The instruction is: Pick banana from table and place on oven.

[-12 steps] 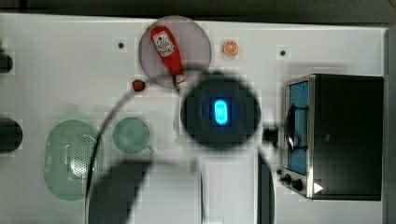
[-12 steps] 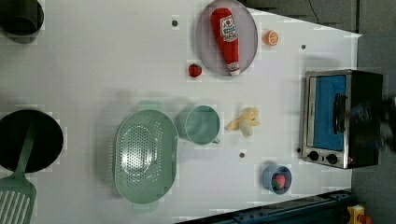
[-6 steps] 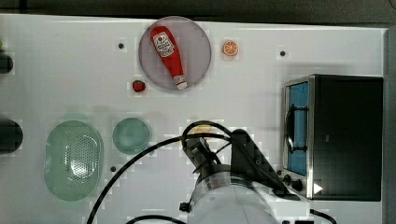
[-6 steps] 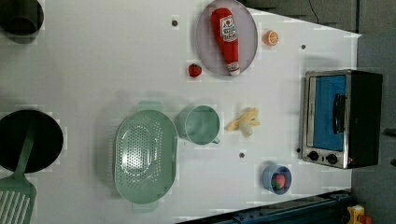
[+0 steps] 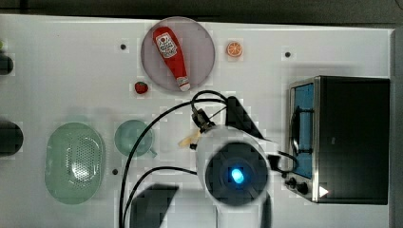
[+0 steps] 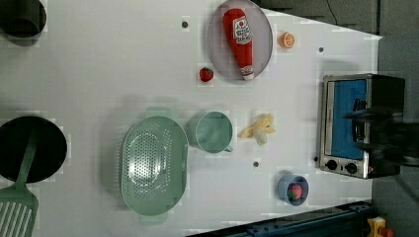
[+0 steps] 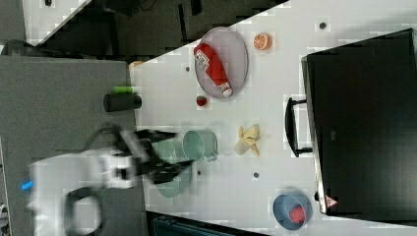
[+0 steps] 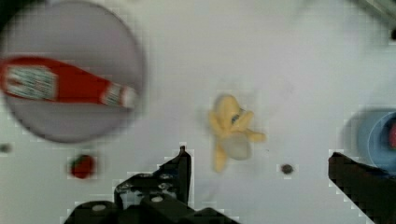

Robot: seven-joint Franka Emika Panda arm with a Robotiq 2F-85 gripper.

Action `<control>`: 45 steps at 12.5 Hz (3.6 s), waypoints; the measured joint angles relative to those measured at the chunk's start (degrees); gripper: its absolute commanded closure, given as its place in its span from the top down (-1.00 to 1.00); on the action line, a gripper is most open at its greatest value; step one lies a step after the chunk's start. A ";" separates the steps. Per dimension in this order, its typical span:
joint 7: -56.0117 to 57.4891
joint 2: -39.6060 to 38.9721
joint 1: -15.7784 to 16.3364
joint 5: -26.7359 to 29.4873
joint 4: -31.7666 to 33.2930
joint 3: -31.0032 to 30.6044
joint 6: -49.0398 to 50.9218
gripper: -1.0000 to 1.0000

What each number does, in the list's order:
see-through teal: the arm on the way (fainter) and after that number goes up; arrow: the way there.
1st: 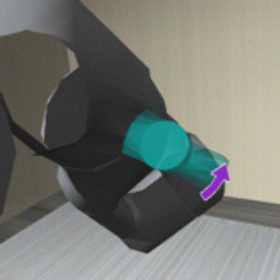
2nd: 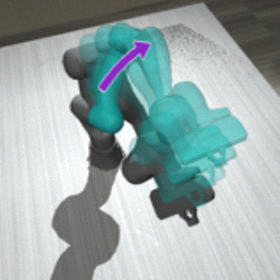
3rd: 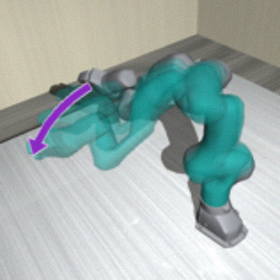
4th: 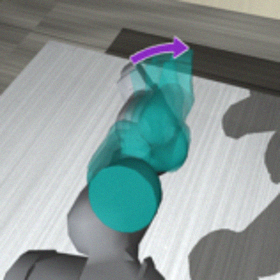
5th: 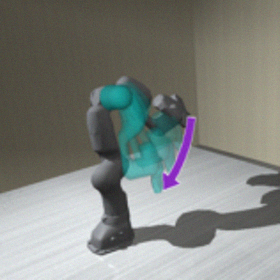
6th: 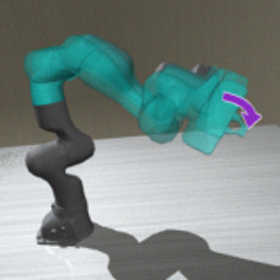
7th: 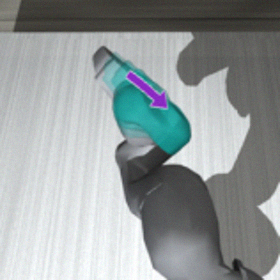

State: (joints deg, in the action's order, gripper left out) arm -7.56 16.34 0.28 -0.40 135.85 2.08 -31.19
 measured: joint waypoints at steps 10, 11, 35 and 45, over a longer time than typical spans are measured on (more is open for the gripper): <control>-0.26 -23.72 -0.17 0.82 6.83 -1.75 -25.12 1.00; -0.26 -25.61 -0.56 0.79 6.60 -2.43 -28.73 1.00; -0.51 -13.18 -1.15 -0.62 -9.62 -2.02 -1.06 -0.45; 14.33 -9.54 -2.53 -6.94 -26.91 21.76 10.09 -0.45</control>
State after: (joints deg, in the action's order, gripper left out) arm 6.77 6.80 -2.25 -7.34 108.94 23.84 -21.11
